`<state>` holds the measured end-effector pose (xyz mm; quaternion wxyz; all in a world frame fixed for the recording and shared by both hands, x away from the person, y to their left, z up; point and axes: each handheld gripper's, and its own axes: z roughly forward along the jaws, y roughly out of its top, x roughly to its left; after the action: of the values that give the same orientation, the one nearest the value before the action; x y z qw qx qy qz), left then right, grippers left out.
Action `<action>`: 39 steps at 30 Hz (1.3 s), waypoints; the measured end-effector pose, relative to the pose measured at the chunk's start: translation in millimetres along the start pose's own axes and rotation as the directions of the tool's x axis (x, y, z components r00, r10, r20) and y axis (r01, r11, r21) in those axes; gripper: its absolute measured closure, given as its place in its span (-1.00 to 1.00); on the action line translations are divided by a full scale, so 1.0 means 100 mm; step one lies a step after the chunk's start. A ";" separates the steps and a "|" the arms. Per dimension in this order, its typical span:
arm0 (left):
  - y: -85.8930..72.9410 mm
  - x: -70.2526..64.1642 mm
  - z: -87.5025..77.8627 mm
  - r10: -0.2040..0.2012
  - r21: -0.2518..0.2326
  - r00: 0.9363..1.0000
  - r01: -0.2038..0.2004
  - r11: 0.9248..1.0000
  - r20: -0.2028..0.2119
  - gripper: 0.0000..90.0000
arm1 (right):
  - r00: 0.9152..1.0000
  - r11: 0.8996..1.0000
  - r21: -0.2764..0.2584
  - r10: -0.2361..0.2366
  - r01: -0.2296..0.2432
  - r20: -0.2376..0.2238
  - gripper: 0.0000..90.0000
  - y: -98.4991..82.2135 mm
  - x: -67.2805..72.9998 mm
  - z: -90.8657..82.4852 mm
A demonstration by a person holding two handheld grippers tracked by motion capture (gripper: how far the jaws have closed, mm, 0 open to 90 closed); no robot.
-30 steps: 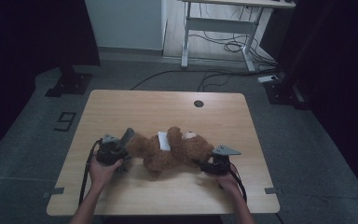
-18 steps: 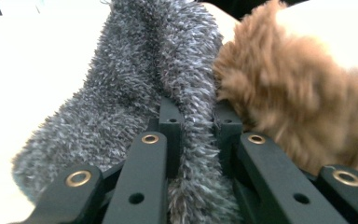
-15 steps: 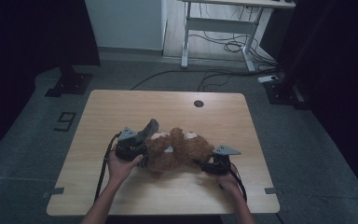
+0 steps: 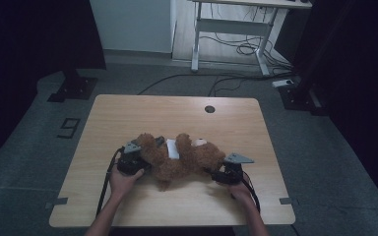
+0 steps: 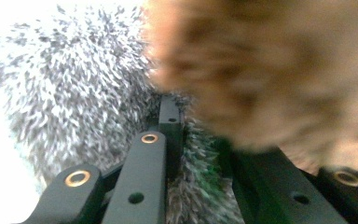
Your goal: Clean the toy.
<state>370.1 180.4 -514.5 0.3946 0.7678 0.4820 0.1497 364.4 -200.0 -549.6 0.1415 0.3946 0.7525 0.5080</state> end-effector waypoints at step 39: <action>0.79 -0.86 -0.11 0.146 -0.042 0.987 -0.144 0.989 0.073 0.72 | 1.000 1.000 0.004 0.004 -0.004 -0.006 -0.13 0.00 -0.01 0.00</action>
<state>370.6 94.2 -435.6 0.4149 0.7985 0.4067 0.1576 365.4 -201.1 -549.7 0.1375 0.3950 0.7530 0.5080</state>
